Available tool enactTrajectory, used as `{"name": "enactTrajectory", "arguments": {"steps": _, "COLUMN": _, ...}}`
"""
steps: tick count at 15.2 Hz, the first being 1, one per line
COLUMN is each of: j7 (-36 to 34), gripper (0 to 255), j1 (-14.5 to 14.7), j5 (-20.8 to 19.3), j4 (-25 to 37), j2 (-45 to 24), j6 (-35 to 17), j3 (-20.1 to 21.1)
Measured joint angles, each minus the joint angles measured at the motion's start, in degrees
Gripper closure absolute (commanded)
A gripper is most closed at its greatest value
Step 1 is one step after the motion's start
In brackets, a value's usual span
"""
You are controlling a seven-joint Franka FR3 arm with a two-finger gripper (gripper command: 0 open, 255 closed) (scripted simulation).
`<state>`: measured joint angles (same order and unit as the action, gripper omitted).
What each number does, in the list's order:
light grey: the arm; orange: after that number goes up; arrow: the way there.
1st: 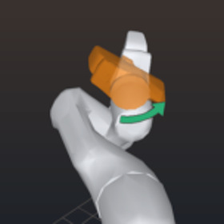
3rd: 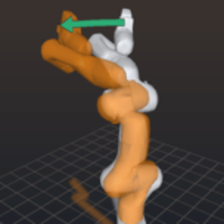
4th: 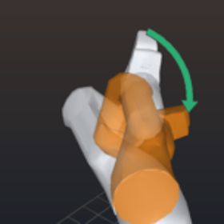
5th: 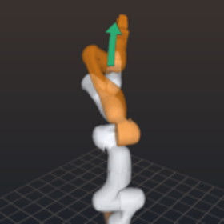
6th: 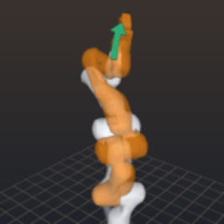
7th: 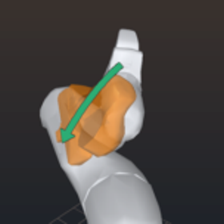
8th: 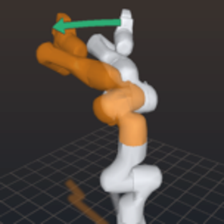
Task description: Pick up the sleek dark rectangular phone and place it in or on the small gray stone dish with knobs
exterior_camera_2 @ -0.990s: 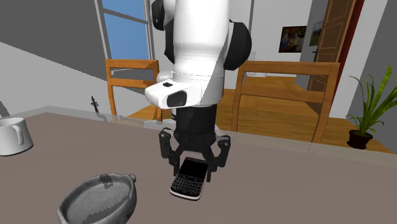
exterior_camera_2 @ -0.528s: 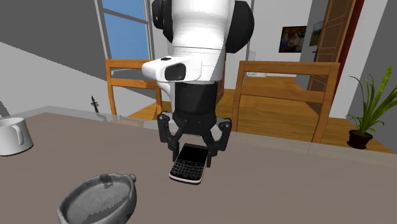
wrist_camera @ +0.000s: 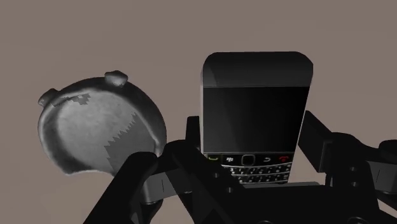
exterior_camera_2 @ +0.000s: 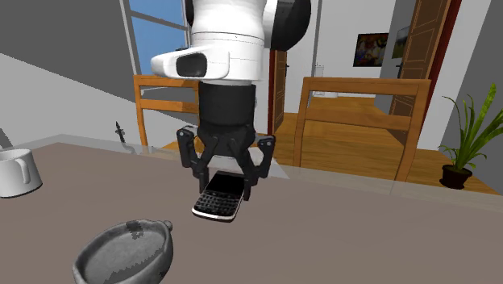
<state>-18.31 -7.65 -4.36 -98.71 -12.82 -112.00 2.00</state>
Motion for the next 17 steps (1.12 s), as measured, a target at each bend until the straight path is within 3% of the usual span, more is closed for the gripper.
{"name": "enactTrajectory", "arguments": {"steps": 11, "j7": 13.69, "gripper": 255, "j1": -8.41, "j5": 1.58, "j4": 5.19, "j2": -3.45, "j6": 0.93, "j3": -4.84}}
{"name": "enactTrajectory", "arguments": {"steps": 17, "j7": 14.83, "gripper": 255, "j1": -9.2, "j5": 1.75, "j4": 3.75, "j2": -4.94, "j6": -2.04, "j3": -5.21}}
